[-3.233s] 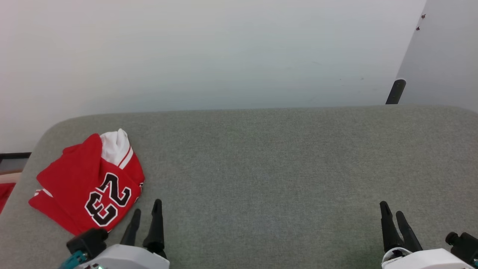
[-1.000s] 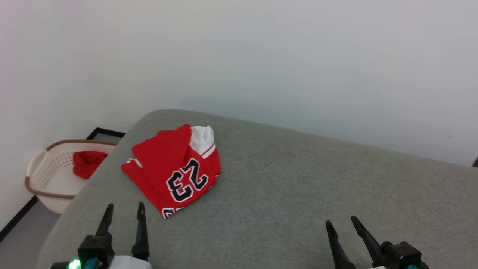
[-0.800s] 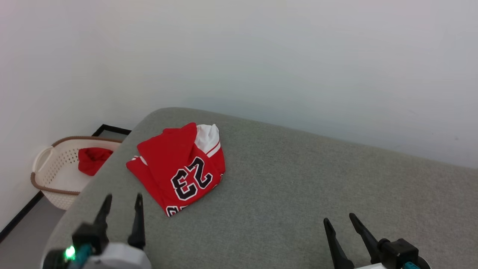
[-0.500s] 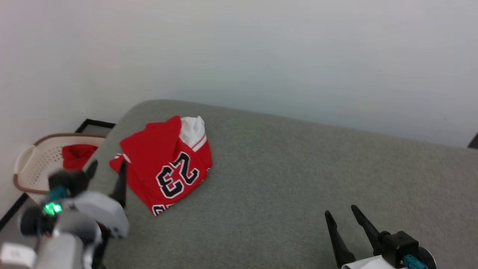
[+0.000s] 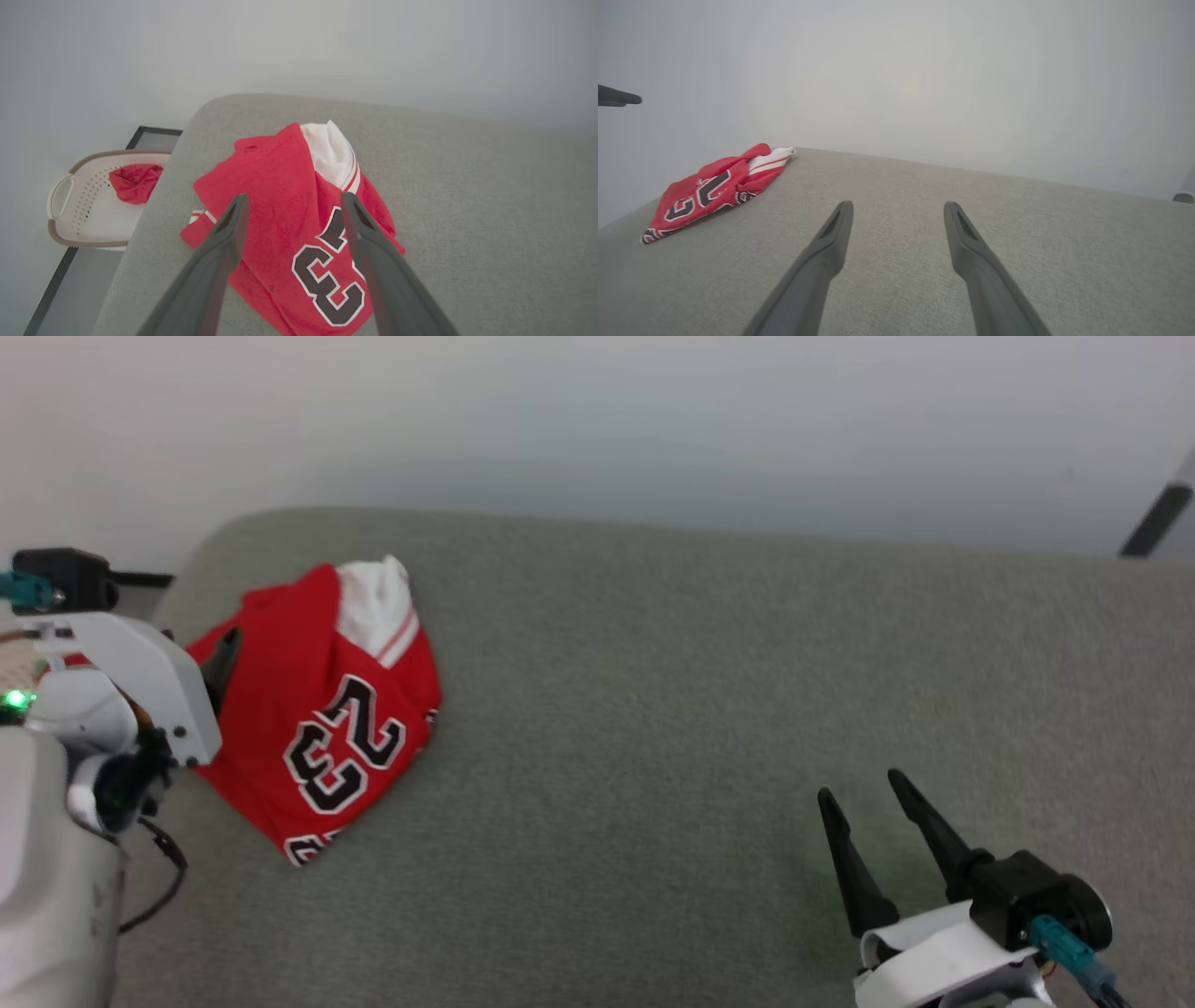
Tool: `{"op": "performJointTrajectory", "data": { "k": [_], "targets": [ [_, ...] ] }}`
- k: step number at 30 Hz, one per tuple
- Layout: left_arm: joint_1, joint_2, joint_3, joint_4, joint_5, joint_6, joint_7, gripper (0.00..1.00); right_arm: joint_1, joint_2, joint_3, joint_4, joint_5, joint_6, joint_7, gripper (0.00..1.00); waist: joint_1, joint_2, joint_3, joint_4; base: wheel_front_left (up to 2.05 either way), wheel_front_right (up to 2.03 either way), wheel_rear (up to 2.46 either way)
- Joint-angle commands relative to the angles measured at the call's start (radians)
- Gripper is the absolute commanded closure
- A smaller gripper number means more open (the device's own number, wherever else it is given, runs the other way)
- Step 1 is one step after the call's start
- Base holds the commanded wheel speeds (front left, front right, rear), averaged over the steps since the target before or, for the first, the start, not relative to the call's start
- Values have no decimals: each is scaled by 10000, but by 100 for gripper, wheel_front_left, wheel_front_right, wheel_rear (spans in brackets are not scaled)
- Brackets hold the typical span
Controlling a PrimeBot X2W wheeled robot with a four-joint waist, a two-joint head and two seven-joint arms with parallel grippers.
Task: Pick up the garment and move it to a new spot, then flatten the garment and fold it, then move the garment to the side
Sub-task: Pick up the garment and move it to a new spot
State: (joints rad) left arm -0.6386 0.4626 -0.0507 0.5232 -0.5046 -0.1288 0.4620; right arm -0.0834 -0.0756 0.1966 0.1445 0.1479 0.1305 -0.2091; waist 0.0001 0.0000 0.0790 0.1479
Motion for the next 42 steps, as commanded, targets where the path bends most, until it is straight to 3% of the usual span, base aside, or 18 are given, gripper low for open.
{"op": "performJointTrajectory", "data": {
  "k": [1,8,17,27,28,29,32,42],
  "targets": [
    [-251,139,-80,199,-192,-20,309,0,-209,-25,16,-110,-77,5,25,0,-1,0,997,-817,0,0,0],
    [-1084,544,-306,1566,-576,48,1847,0,-531,-80,-16,-469,-97,5,99,0,-1,0,1911,-1308,0,0,0],
    [-1731,709,-412,2799,-628,672,3351,0,-776,-120,54,-795,-105,5,138,0,-1,0,2634,-1679,0,0,0],
    [-1593,582,-519,3382,-713,1012,3826,0,-875,-68,67,-979,-109,5,214,0,-1,0,2669,-1829,0,0,0],
    [-1585,573,-537,3434,-725,1026,3863,3,-854,-65,60,-984,-109,5,218,0,-1,0,2630,-1818,0,0,0],
    [-1587,568,-549,3464,-741,1012,3870,34,-835,-62,55,-997,-109,5,226,0,-1,0,2596,-1808,0,0,0],
    [-1647,590,-510,3493,-792,1044,3739,100,-752,-51,19,-977,-117,5,247,0,-1,0,2446,-1749,0,0,0],
    [-2057,912,-507,2918,-591,907,2747,100,-425,4,-87,-749,0,5,193,0,-1,0,1612,-1425,0,0,0]
  ]
}}
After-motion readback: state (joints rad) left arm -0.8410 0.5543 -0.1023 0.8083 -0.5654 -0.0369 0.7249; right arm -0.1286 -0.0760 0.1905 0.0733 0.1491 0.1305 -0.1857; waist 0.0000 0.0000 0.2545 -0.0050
